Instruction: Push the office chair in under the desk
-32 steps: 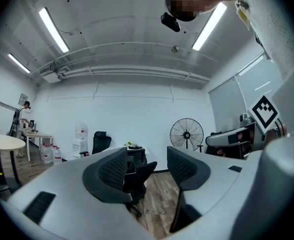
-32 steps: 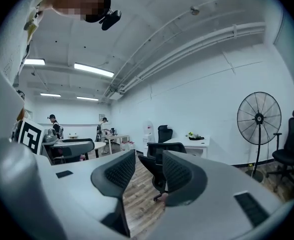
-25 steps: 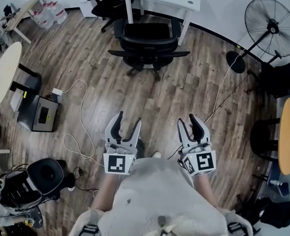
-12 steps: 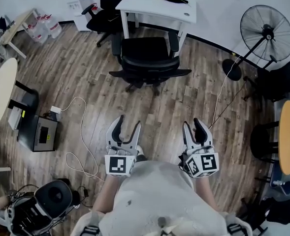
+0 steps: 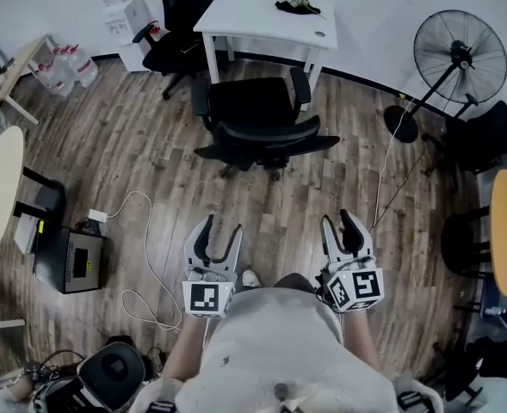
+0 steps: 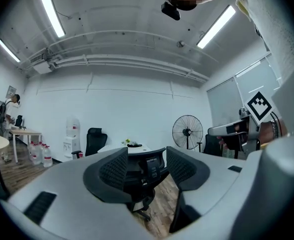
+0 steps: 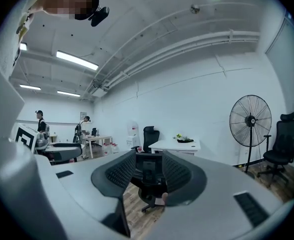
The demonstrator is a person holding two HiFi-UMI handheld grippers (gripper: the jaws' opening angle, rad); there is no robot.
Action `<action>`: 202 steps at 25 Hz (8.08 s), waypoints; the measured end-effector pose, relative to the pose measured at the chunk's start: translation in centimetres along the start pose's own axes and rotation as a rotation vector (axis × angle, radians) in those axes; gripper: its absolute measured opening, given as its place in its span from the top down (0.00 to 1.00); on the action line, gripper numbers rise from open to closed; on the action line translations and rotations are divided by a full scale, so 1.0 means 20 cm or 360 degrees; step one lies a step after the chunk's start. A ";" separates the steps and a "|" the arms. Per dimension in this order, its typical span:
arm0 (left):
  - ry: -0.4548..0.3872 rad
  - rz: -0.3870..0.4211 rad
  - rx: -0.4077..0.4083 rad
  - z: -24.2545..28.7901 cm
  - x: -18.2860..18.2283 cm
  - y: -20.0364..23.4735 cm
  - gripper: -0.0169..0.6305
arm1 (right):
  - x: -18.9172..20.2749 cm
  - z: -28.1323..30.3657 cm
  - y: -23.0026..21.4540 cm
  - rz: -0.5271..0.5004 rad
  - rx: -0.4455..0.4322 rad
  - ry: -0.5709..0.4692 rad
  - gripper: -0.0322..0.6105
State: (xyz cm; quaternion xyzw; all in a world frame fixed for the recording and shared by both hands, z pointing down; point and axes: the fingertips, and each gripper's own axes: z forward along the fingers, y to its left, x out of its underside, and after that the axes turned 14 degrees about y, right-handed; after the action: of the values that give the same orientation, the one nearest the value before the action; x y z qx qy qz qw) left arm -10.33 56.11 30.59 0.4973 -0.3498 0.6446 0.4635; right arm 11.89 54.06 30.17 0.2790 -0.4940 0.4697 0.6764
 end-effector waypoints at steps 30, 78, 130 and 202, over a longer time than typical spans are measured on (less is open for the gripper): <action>0.0124 -0.0010 -0.0124 0.93 -0.11 0.28 0.57 | -0.11 1.00 -0.57 -0.0017 -0.0072 0.0273 0.66; 0.0571 0.0242 -0.0350 2.11 0.44 0.82 0.54 | 0.23 2.27 -1.19 -0.0399 -0.0205 0.0721 0.53; 0.0440 0.0499 -0.0282 2.60 0.39 1.05 0.59 | 0.15 2.71 -1.24 -0.0503 -0.0203 0.0667 0.55; 0.0435 0.0592 0.0072 3.51 0.18 1.94 0.60 | -0.16 3.67 -1.12 -0.0294 0.0078 0.0695 0.55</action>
State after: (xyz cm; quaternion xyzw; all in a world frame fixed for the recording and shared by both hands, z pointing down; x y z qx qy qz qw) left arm -25.05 -19.74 52.80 0.3426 -0.3548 0.7880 0.3684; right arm 2.30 -17.97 55.27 0.2311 -0.2969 0.4668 0.8004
